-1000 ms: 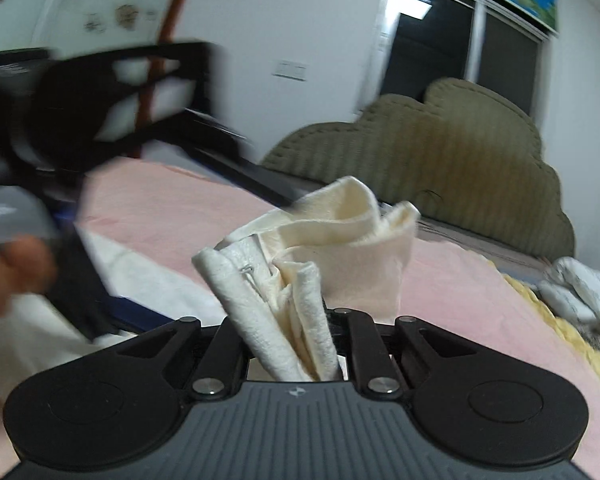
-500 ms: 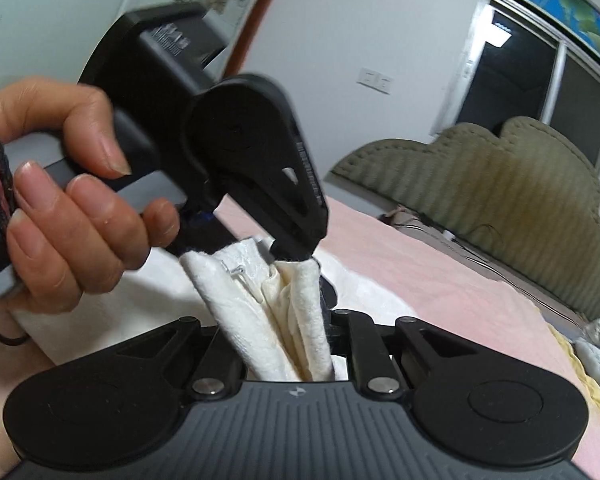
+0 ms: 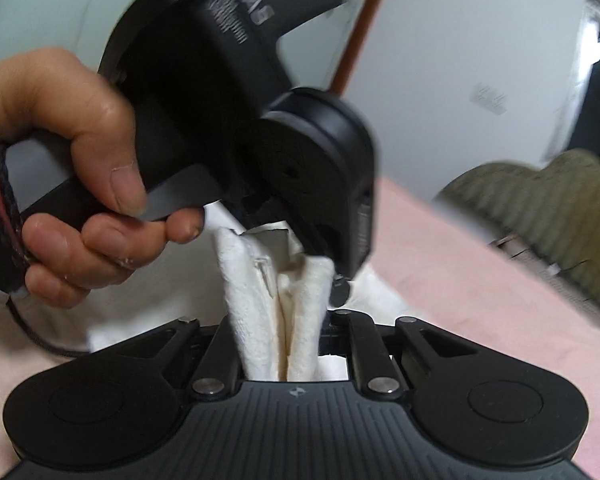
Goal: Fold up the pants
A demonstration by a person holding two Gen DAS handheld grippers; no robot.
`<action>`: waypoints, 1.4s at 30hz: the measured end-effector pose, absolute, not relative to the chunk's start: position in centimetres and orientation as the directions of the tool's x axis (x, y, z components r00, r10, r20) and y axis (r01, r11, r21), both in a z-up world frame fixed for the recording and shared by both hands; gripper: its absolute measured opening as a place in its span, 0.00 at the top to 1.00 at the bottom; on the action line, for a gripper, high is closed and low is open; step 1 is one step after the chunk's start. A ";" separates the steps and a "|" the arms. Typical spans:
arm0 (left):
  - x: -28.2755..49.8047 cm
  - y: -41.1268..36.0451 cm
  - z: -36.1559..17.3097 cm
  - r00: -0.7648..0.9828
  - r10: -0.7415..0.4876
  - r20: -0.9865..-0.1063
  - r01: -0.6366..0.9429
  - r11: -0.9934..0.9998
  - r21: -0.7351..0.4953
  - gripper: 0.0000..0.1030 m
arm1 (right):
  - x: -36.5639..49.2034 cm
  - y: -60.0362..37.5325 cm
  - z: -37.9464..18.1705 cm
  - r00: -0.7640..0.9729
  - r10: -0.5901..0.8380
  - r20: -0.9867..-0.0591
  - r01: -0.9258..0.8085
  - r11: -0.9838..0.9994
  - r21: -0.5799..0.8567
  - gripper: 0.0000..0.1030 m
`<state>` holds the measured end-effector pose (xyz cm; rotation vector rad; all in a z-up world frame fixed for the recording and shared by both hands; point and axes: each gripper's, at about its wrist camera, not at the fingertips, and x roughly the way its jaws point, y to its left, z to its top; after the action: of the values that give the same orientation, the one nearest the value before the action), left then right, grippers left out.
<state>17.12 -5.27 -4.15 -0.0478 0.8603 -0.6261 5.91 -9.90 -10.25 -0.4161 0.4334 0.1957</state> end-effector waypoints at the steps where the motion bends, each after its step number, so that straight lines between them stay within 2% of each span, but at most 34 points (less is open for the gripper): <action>1: 16.9 -5.2 -4.4 0.489 -0.533 -0.691 0.499 0.820 -0.279 0.91 | 6.1 -9.8 -10.6 0.881 0.092 -0.463 -0.280 0.892 -0.356 0.82; 2: 16.7 -4.7 -4.6 0.499 -0.535 -0.682 0.503 0.819 -0.275 0.90 | 6.0 -9.6 -10.8 0.876 0.079 -0.475 -0.280 0.885 -0.371 0.78; 5: 16.3 -4.3 -4.6 0.516 -0.544 -0.662 0.506 0.817 -0.276 0.90 | 4.8 -9.7 -10.6 0.868 0.083 -0.489 -0.306 0.866 -0.396 0.78; 9: 15.3 -3.4 -4.0 0.580 -0.543 -0.608 0.497 0.826 -0.265 0.90 | 2.5 -12.3 -8.5 0.829 0.244 -0.503 -0.396 0.891 -0.221 0.77; 11: 14.5 -3.0 -3.3 0.616 -0.548 -0.566 0.516 0.824 -0.235 0.90 | 2.1 -14.9 -7.5 0.825 0.280 -0.491 -0.391 0.910 -0.138 0.75; 13: 13.7 -2.8 -2.7 0.643 -0.570 -0.511 0.543 0.810 -0.220 0.89 | 2.2 -17.1 -7.0 0.839 0.270 -0.473 -0.342 0.937 -0.072 0.62; 14: 13.4 -3.0 -2.7 0.653 -0.574 -0.493 0.567 0.803 -0.184 0.88 | 2.5 -18.1 -6.9 0.847 0.258 -0.465 -0.311 0.950 -0.039 0.45; 15: 13.6 -3.6 -2.9 0.653 -0.559 -0.512 0.580 0.803 -0.137 0.85 | 2.9 -18.8 -7.0 0.852 0.239 -0.465 -0.278 0.960 -0.016 0.34; 16: 14.3 -4.2 -3.4 0.622 -0.535 -0.572 0.582 0.804 -0.119 0.85 | 3.3 -19.2 -7.3 0.847 0.224 -0.482 -0.258 0.966 -0.005 0.34; 17: 15.2 -4.3 -4.1 0.589 -0.514 -0.623 0.551 0.820 -0.156 0.85 | 3.7 -19.3 -7.6 0.834 0.216 -0.508 -0.251 0.968 -0.001 0.34; 18: 15.7 -3.9 -4.5 0.569 -0.526 -0.632 0.526 0.824 -0.213 0.88 | 4.4 -18.8 -8.1 0.810 0.227 -0.540 -0.265 0.964 0.006 0.34; 21: 14.8 -3.1 -2.9 0.605 -0.578 -0.548 0.548 0.801 -0.240 0.90 | 3.9 -18.4 -8.6 0.758 0.324 -0.566 -0.374 0.927 0.028 0.35; 23: 13.2 -2.9 -0.8 0.657 -0.612 -0.440 0.594 0.780 -0.197 0.90 | 2.5 -17.3 -9.0 0.751 0.358 -0.555 -0.414 0.910 0.027 0.35; 25: 12.4 -3.3 0.9 0.679 -0.617 -0.398 0.618 0.773 -0.143 0.89 | 2.3 -17.7 -8.8 0.771 0.346 -0.535 -0.400 0.916 0.015 0.32; 27: 13.0 -3.8 1.0 0.659 -0.577 -0.483 0.596 0.792 -0.131 0.87 | 2.3 -18.1 -9.0 0.785 0.341 -0.518 -0.383 0.923 0.029 0.25; 30: 14.8 -3.4 -2.3 0.560 -0.494 -0.666 0.514 0.837 -0.189 0.87 | 2.4 -18.0 -10.0 0.753 0.350 -0.558 -0.382 0.922 0.064 0.25; 32: 15.2 -2.2 -4.6 0.511 -0.482 -0.711 0.473 0.849 -0.235 0.81 | 1.9 -17.9 -10.3 0.733 0.368 -0.572 -0.408 0.911 0.062 0.25; 35: 15.2 -0.1 -4.4 0.520 -0.512 -0.683 0.444 0.846 -0.296 0.67 | 1.5 -18.1 -9.6 0.747 0.383 -0.544 -0.404 0.911 0.088 0.25; 36: 15.2 0.5 -4.1 0.544 -0.497 -0.676 0.420 0.859 -0.294 0.59 | 1.6 -18.4 -9.4 0.758 0.377 -0.532 -0.388 0.917 0.096 0.25; 37: 14.9 1.0 -3.6 0.578 -0.475 -0.663 0.398 0.874 -0.279 0.55 | 2.5 -19.1 -9.0 0.777 0.363 -0.515 -0.365 0.925 0.101 0.25; 41: 12.9 2.8 -1.9 0.658 -0.417 -0.627 0.378 0.903 -0.204 0.50 | 1.7 -18.8 -9.4 0.832 0.313 -0.459 -0.291 0.949 0.119 0.25; 42: 12.4 3.1 -1.7 0.640 -0.435 -0.633 0.394 0.894 -0.215 0.43 | 1.9 -18.5 -9.6 0.834 0.290 -0.470 -0.277 0.956 0.099 0.25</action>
<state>12.44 3.12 -1.69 -0.0584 0.7375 -0.4729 1.89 -18.49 -9.63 0.0275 0.5019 0.3006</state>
